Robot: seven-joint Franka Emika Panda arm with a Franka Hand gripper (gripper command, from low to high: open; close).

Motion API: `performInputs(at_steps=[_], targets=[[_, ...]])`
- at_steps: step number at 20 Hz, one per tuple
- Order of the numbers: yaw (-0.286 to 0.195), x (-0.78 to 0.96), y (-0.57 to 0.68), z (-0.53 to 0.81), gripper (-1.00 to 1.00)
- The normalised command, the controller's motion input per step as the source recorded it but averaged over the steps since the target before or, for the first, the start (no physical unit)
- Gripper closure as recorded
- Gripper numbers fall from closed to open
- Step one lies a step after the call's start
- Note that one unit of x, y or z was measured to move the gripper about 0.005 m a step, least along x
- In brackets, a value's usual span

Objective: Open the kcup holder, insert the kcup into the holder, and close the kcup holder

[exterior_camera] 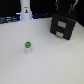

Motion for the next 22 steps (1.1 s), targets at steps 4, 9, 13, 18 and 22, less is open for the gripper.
performInputs(at_steps=[4, 9, 13, 18, 22], targets=[[-0.106, -0.22, 0.29, -0.41, -1.0], [-0.042, -0.13, 0.16, -0.41, -1.0], [-0.015, -0.09, 0.16, -0.39, -1.0], [-0.005, -0.13, 0.21, -0.45, -1.0], [-0.002, -0.21, 0.14, -0.46, -1.0]])
